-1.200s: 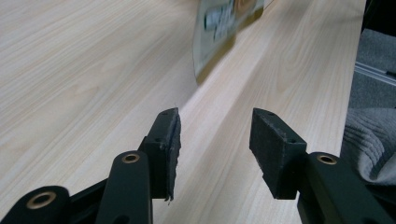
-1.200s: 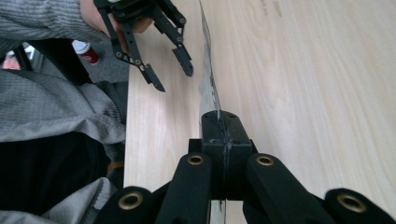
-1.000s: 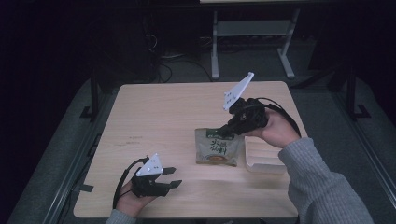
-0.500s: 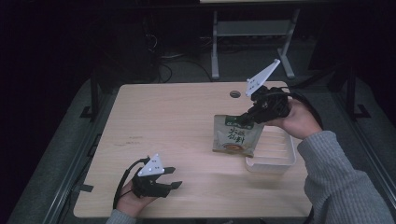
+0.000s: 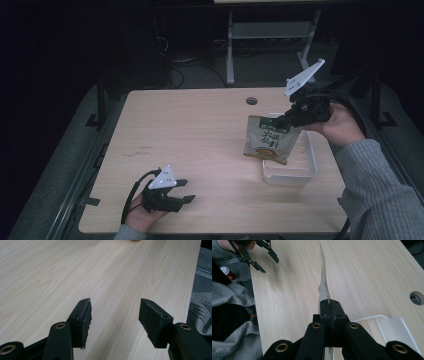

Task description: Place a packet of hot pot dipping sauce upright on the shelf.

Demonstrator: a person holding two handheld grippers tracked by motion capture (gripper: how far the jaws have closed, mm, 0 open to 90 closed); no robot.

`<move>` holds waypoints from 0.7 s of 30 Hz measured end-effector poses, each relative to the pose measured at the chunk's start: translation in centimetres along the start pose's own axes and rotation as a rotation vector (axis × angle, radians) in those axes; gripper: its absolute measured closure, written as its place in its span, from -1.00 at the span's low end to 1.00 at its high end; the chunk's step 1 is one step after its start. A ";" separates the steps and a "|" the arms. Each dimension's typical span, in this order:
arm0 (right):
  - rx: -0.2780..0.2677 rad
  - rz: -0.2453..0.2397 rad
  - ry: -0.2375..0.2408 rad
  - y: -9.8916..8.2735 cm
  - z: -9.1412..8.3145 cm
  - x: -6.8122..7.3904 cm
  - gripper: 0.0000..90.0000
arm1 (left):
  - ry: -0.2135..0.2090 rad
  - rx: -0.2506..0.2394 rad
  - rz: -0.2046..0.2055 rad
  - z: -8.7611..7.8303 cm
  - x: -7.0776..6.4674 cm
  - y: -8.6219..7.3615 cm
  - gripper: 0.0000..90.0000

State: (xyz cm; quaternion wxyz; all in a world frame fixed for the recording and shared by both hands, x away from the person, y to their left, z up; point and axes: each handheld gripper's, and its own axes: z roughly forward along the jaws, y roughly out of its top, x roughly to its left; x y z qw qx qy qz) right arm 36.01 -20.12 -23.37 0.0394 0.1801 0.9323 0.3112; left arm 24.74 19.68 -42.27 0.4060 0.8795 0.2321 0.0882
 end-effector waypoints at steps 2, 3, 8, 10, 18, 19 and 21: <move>0.004 0.010 -0.006 -0.4 -0.2 -0.2 0.99 | 0.000 0.003 0.001 0.0 0.0 0.0 -0.06; 0.004 0.011 -0.009 -0.7 -0.4 -0.3 0.99 | -0.001 0.002 0.001 0.0 0.0 0.0 -0.06; 0.004 0.031 -0.018 -1.8 -1.0 -0.8 0.99 | -0.002 0.007 0.002 0.1 0.1 0.0 -0.07; 0.005 0.034 -0.025 -2.2 -1.3 -1.0 0.99 | -0.001 0.004 -0.001 0.1 0.1 -0.1 -0.07; 0.015 0.060 -0.052 -4.2 -2.1 -1.5 0.99 | -0.003 0.009 -0.001 0.2 0.1 -0.1 -0.08; 0.013 0.066 -0.052 -4.7 -2.2 -1.6 0.99 | -0.003 0.010 0.000 0.2 0.1 -0.1 -0.08; 0.013 0.068 -0.052 -4.9 -2.3 -1.6 0.99 | -0.004 0.011 -0.001 0.2 0.1 -0.1 -0.08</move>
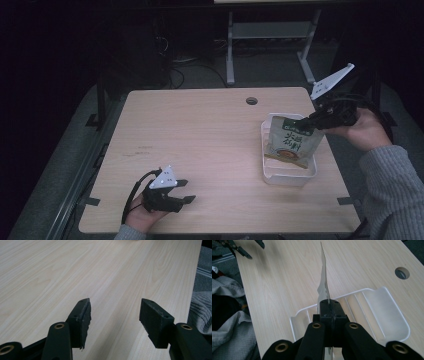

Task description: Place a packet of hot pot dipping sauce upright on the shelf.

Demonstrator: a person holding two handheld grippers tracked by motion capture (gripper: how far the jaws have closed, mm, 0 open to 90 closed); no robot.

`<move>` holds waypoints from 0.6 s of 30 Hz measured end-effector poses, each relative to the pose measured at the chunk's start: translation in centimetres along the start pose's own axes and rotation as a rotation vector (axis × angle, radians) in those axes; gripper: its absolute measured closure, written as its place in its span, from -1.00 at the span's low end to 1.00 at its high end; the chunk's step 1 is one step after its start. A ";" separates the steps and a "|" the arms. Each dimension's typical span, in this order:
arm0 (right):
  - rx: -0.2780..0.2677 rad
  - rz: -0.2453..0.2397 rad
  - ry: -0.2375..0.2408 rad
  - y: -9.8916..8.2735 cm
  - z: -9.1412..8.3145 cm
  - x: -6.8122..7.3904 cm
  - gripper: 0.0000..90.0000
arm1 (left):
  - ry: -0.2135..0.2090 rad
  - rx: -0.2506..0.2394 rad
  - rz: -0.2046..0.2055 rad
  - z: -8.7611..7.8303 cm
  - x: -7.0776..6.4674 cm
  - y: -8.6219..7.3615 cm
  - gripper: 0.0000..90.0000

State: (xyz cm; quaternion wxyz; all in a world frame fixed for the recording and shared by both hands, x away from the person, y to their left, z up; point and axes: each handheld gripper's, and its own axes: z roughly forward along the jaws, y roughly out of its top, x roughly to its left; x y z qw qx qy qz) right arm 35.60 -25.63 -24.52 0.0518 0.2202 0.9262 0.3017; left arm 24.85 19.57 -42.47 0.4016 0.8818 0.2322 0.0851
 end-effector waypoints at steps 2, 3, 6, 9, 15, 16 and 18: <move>0.002 0.001 0.001 -0.5 -0.2 -0.1 0.99 | 0.000 0.001 -0.001 0.1 0.0 0.0 -0.08; 0.002 0.001 0.001 -0.5 -0.2 -0.1 0.99 | 0.000 0.002 -0.001 0.1 0.0 0.0 -0.08; 0.004 -0.002 0.001 -0.9 -0.3 -0.2 0.99 | -0.001 0.001 -0.003 0.1 0.0 0.0 -0.08; 0.003 -0.002 0.005 -1.2 -0.5 -0.2 0.99 | -0.002 0.004 -0.004 0.2 0.1 0.0 -0.08; -0.008 -0.021 0.014 -1.3 -0.8 0.0 0.99 | -0.004 0.005 -0.005 0.2 0.1 -0.1 -0.09; -0.008 -0.021 0.014 -1.3 -0.8 0.0 0.99 | -0.003 0.005 -0.006 0.2 0.1 -0.1 -0.09; -0.010 -0.025 0.016 -1.3 -0.9 0.0 0.99 | -0.003 0.005 -0.006 0.1 0.1 -0.1 -0.09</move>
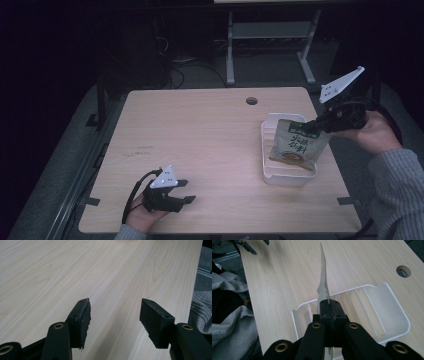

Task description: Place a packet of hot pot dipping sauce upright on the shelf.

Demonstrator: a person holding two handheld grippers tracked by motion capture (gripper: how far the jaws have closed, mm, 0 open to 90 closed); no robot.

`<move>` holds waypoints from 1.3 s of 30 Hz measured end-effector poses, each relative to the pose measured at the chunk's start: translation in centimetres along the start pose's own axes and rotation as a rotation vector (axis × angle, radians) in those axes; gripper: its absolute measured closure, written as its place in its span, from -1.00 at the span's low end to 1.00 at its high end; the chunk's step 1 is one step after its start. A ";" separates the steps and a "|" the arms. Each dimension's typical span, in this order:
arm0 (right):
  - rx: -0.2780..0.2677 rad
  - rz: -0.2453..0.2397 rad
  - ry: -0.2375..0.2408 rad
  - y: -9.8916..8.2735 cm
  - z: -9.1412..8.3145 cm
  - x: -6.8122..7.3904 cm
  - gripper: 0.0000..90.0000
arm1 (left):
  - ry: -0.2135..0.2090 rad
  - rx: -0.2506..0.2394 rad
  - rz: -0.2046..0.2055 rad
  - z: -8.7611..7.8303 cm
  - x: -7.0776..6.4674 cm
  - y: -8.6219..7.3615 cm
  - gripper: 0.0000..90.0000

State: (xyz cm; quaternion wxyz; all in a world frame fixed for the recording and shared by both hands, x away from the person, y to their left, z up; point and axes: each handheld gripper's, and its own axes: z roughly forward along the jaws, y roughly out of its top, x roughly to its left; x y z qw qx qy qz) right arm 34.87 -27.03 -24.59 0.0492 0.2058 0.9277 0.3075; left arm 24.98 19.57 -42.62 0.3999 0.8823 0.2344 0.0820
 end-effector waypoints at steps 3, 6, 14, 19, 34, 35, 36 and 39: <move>0.007 -0.007 0.007 0.1 0.1 0.1 0.99 | -0.001 0.000 0.000 0.0 0.0 0.0 -0.09; 0.017 -0.008 0.009 0.2 0.5 0.0 0.99 | -0.001 0.001 0.000 0.0 0.0 0.0 -0.09; 0.031 -0.026 0.004 0.9 1.3 -0.2 0.99 | -0.001 -0.001 -0.003 0.1 0.0 0.0 -0.10; 0.036 -0.052 0.020 1.3 1.8 0.0 0.99 | -0.001 -0.001 -0.004 0.1 0.0 0.0 -0.10; 0.082 -0.055 0.049 0.9 3.8 0.1 0.99 | -0.002 -0.001 -0.003 0.0 0.1 0.0 -0.11; 0.082 -0.053 0.054 0.7 4.1 0.0 0.99 | -0.002 -0.001 -0.004 0.0 0.1 0.0 -0.11; 0.086 -0.042 0.059 0.4 4.4 -0.2 0.99 | -0.001 -0.001 -0.005 0.0 0.1 0.0 -0.11; 0.087 -0.036 0.064 0.1 4.7 -0.3 0.99 | 0.000 0.000 -0.006 0.0 0.1 0.0 -0.11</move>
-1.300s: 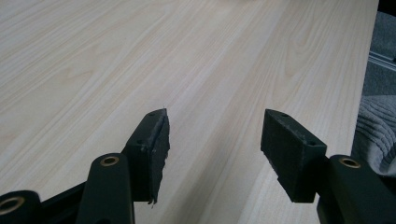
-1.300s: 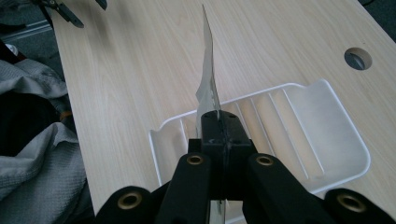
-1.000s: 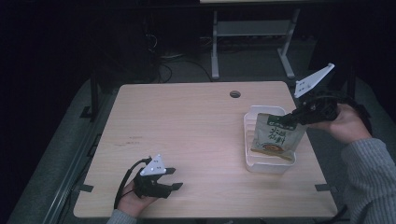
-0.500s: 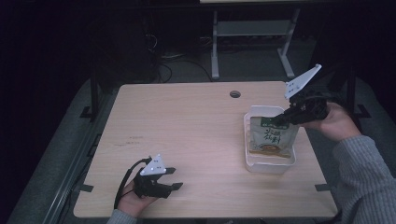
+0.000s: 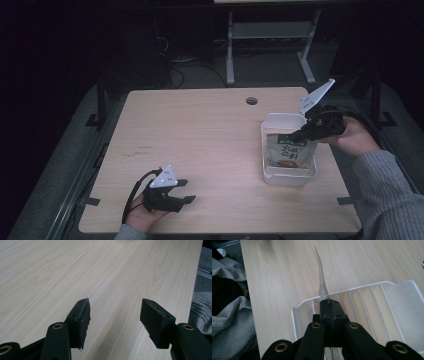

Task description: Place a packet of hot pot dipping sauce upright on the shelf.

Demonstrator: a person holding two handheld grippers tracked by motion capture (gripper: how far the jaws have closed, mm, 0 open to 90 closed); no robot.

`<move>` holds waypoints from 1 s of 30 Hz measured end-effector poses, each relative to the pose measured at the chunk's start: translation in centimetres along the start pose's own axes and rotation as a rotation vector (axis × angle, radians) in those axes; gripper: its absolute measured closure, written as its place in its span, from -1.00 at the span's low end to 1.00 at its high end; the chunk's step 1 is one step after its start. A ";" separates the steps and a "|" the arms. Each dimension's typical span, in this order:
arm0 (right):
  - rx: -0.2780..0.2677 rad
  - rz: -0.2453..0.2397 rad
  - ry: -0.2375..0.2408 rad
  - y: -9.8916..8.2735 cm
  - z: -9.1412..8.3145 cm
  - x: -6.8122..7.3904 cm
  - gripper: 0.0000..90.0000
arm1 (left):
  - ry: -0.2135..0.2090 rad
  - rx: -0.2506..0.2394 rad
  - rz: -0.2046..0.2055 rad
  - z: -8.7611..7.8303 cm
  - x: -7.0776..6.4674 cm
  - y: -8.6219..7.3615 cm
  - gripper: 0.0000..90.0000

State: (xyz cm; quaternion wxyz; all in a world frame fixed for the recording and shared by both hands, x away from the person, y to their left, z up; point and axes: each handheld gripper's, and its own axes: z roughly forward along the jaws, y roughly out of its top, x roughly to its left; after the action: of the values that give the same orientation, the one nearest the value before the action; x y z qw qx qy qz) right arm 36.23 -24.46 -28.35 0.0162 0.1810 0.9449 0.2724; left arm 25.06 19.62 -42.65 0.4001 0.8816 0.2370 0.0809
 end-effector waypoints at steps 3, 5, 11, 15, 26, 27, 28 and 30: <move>0.002 0.012 0.006 -0.4 0.3 -0.1 0.99 | 0.000 0.003 0.001 0.0 0.0 0.0 -0.11; 0.003 0.019 0.008 -0.7 0.5 -0.2 0.99 | -0.001 0.003 0.002 0.1 0.0 0.0 -0.11; -0.027 0.037 0.015 -1.2 0.6 -0.4 0.98 | 0.002 0.001 0.001 0.0 0.0 0.0 -0.11; -0.031 0.040 0.017 -1.3 0.6 -0.3 0.97 | 0.004 0.004 0.002 0.0 0.0 0.0 -0.13; -0.043 0.041 0.024 -1.2 1.0 -0.3 0.96 | 0.006 0.002 0.000 -0.1 0.0 -0.1 -0.14; -0.044 0.043 0.023 -1.2 1.1 -0.3 0.96 | 0.007 0.001 0.000 -0.1 0.0 -0.1 -0.14; -0.045 0.044 0.023 -1.3 1.1 -0.3 0.96 | 0.007 0.002 0.000 -0.1 0.1 -0.1 -0.14; -0.047 0.044 0.024 -1.3 1.0 -0.3 0.96 | 0.007 0.001 -0.002 -0.1 0.1 -0.1 -0.14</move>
State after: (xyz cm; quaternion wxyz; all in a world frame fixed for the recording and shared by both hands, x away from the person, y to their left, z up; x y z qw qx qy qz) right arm 36.23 -25.08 -29.94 0.0031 0.1982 0.9341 0.2970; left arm 25.03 19.79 -42.67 0.3987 0.8814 0.2393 0.0834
